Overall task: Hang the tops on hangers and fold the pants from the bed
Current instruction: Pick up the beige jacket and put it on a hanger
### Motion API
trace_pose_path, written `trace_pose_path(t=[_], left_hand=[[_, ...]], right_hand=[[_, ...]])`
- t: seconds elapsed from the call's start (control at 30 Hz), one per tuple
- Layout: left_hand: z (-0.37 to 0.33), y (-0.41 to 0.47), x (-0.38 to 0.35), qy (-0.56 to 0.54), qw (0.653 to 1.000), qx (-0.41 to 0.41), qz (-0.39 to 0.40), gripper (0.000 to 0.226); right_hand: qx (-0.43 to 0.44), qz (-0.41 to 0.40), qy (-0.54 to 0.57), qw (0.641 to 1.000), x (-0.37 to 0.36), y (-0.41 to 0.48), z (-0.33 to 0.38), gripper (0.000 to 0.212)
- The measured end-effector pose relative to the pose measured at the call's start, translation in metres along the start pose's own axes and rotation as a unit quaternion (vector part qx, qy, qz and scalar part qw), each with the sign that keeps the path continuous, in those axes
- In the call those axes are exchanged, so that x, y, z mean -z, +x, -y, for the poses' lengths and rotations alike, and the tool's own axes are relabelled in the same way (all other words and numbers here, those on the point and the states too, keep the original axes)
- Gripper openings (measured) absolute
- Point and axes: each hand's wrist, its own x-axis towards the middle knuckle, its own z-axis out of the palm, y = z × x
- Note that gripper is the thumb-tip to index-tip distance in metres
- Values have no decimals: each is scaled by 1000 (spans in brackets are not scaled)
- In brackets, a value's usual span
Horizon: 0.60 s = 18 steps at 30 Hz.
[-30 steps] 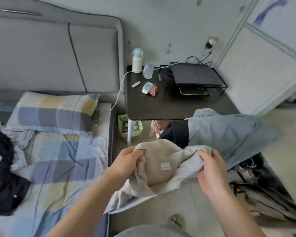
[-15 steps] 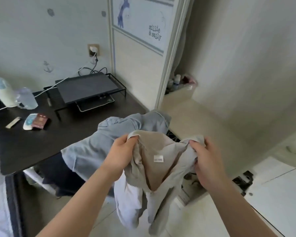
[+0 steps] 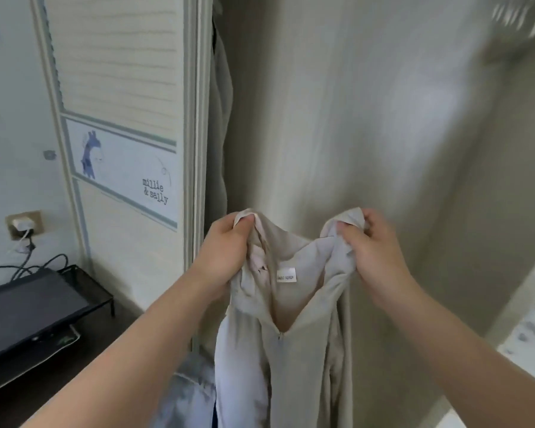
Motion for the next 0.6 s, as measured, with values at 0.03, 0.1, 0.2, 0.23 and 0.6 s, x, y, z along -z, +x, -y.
trace_pose_path(t=[0.03,0.1,0.2,0.23,0.6], left_hand=[[-13,22,-4,3,1000,-26,9,34],[-43,67,-11,16,996,-87,20,36],[-96,128,-24,33,987,-151,42,42],[-113,147,-28,34,984,-166,48,43],[-282,295,-77,49,952,-301,44,24]], right_hand=[[19,-17,-8,1000,0,20,11,13],[63,-45,-26,997,-1,58,38,13],[112,-75,-66,989,-1,112,86,10],[125,-85,-83,985,-1,131,102,9],[190,-179,-385,885,25,286,259,12]])
